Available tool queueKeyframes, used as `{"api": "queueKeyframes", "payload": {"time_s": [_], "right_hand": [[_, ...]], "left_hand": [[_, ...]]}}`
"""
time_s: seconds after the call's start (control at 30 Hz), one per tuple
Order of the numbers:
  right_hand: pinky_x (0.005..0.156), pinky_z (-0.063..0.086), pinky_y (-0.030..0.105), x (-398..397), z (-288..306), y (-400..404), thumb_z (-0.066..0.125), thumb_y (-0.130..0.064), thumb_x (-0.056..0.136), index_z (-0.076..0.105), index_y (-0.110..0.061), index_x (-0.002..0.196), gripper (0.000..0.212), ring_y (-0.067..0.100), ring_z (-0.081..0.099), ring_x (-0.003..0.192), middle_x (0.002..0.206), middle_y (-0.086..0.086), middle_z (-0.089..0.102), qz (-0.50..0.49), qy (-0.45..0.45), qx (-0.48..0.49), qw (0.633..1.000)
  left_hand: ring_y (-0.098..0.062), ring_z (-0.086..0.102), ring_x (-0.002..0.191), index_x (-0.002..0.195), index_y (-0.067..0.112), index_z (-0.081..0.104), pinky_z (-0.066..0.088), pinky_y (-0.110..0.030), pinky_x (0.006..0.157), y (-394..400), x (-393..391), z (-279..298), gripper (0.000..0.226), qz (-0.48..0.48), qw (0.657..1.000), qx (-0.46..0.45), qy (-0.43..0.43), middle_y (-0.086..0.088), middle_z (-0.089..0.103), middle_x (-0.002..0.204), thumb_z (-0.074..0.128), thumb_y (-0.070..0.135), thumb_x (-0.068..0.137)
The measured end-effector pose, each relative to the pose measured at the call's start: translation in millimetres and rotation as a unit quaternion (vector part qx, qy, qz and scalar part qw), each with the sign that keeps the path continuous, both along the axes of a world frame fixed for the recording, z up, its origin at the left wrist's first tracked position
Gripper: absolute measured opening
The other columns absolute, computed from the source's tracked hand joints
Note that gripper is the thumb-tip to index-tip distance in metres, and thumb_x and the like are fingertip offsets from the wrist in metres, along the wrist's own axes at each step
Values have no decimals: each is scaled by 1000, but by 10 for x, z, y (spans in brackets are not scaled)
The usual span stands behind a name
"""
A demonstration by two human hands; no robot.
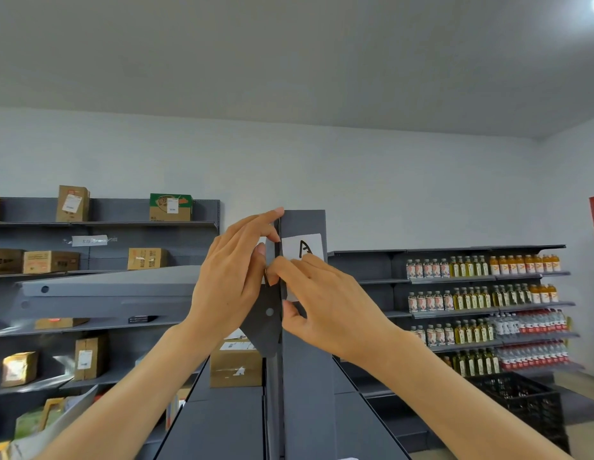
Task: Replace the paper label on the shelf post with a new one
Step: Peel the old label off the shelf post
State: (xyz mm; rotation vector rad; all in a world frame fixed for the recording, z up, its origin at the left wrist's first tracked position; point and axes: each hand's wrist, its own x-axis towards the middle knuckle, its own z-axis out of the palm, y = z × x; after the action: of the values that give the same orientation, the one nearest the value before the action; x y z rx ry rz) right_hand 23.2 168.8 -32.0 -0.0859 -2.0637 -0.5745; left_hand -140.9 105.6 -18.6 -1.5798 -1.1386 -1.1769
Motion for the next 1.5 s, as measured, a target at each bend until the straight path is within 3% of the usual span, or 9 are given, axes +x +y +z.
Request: {"api": "queueKeyframes", "payload": {"time_s": [0.2,0.37,0.5,0.77,0.97,1.13,1.23,1.37,1.5], "right_hand": [[52,31,19,22,12,-36,68,-7,73,61,-17,104,33,12,39,63,71,-5,57,-14,22,12,1000],[51,40,25,39,3,-55,67,-11,70,64,-17,105,36,17,51,59,65,-7,61,-32,29,39,998],[51,34,22,77,4,-55,68,-8,70,61,-18,104,37,12,36,54,61,-12,43,-14,33,8,999],[57,54,37,282,61,-98,60,-9,80,37,-27,106,40,19,56,62,68,-1,56,41,25,-61,997],[53,51,36,415,42,-296,63,-4,76,44,-18,94,30,20,52,60,67,-2,55,93,49,-13,994],[53,42,32,445,-18,-338,66,3,72,61,-8,82,16,18,37,60,62,0,48,82,85,99,988],[55,42,33,479,-64,-311,64,2,74,54,-12,89,23,19,38,64,65,0,52,88,103,128,982],[57,42,31,556,-105,-268,65,0,77,45,-17,94,31,18,41,64,66,-1,53,82,125,132,980],[63,47,30,721,-171,-252,65,-3,81,47,-20,100,31,17,53,65,71,-3,62,103,153,84,979]], "left_hand": [[-12,52,128,127,19,53,41,-40,107,15,10,5,31,5,1000,10,6,7,58,135,41,9,100],[-12,53,125,132,17,52,41,-39,107,17,-10,3,35,8,1000,5,2,6,61,129,42,10,100],[-15,54,125,130,15,54,42,-41,106,15,-2,-5,33,11,1000,10,6,4,61,131,42,10,100],[-10,51,128,125,16,54,38,-32,106,7,37,-3,33,14,1000,15,10,5,61,133,46,-1,98],[-12,50,128,127,15,52,44,-44,104,-17,73,0,34,0,1000,15,6,5,58,136,46,3,96],[-15,53,117,126,27,50,48,-45,96,-92,205,-160,37,-92,995,22,-32,10,53,129,45,9,94],[-26,58,89,104,34,60,49,-47,76,-197,405,-240,27,-267,951,8,-152,-9,60,104,41,18,93],[-17,59,82,93,22,61,48,-33,73,-298,661,-236,32,-326,917,10,-232,-9,61,90,29,26,98],[-34,61,83,93,20,62,48,-51,74,-307,829,-292,38,-334,909,-9,-248,-12,65,89,27,28,105]]}}
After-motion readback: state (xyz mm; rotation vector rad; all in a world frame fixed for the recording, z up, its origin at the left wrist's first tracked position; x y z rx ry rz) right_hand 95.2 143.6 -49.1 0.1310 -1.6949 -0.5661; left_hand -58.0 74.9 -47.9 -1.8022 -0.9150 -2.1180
